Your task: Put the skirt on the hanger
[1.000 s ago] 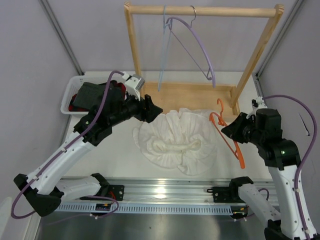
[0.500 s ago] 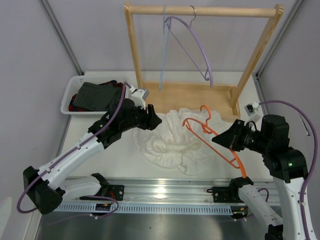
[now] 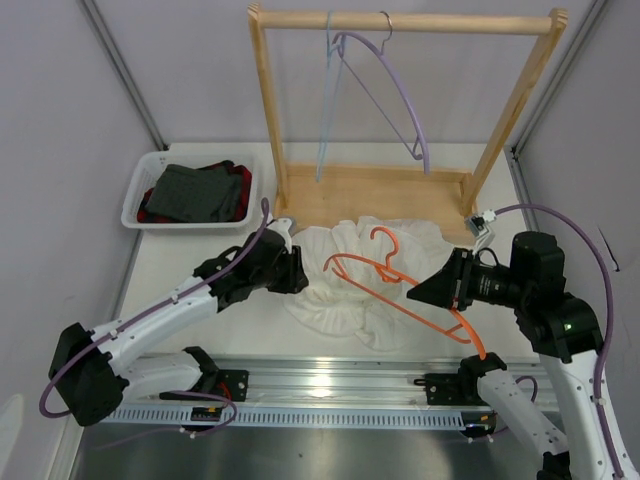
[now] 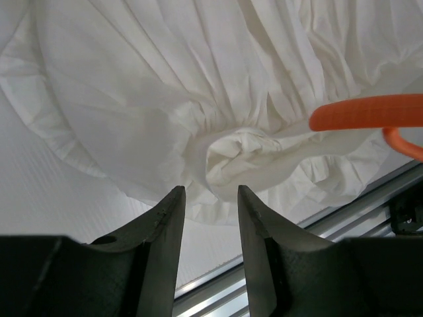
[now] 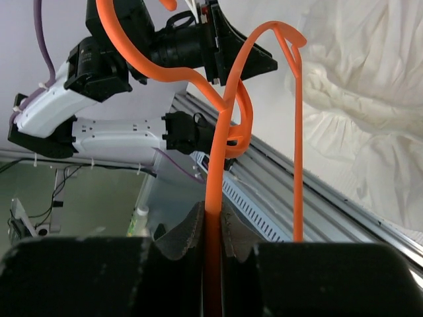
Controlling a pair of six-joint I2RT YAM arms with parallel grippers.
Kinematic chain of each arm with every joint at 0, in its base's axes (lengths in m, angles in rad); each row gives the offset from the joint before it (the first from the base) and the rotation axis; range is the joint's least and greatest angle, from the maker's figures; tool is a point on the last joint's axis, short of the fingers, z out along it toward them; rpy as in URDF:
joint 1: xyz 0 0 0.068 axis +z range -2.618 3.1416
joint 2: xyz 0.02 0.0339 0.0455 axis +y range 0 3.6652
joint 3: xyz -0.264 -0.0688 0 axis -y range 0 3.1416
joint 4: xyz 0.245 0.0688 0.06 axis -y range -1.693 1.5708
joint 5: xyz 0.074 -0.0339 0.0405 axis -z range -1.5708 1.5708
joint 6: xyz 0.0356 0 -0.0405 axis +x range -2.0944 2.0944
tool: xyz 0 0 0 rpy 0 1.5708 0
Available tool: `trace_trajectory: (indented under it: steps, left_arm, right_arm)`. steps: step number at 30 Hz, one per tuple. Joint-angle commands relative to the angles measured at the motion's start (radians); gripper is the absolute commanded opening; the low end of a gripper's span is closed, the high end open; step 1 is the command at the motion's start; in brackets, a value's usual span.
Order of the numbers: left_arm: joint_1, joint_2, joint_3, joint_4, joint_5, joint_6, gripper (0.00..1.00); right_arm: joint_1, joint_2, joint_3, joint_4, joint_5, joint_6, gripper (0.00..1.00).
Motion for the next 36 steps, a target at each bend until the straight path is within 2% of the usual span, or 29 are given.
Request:
trace_trajectory:
  steps: [1,5,13,25,29,36]
  left_arm:
    - [-0.035,-0.01,-0.014,0.01,-0.026,-0.047,0.45]
    - [-0.046,0.021,-0.016,0.017,-0.046,-0.056,0.47]
    - [-0.057,0.087,-0.019,0.043,-0.062,-0.064,0.43]
    - [-0.063,0.168,-0.014,0.102,-0.057,-0.067,0.37]
    - [-0.066,0.193,-0.002,0.103,-0.052,-0.064,0.29]
    - [-0.075,0.185,0.02,0.092,-0.043,-0.053,0.02]
  right_arm:
    - [0.038,-0.017,-0.03,0.078,-0.035,0.02,0.0]
    - [0.087,-0.023,-0.066,0.113,-0.013,0.035,0.0]
    - [0.184,-0.012,-0.07,0.091,0.08,0.018,0.0]
    - [0.212,0.029,-0.11,0.097,0.122,-0.033,0.0]
    - [0.235,0.046,-0.13,0.131,0.113,-0.031,0.0]
    - [0.27,0.077,-0.164,0.177,0.139,-0.04,0.0]
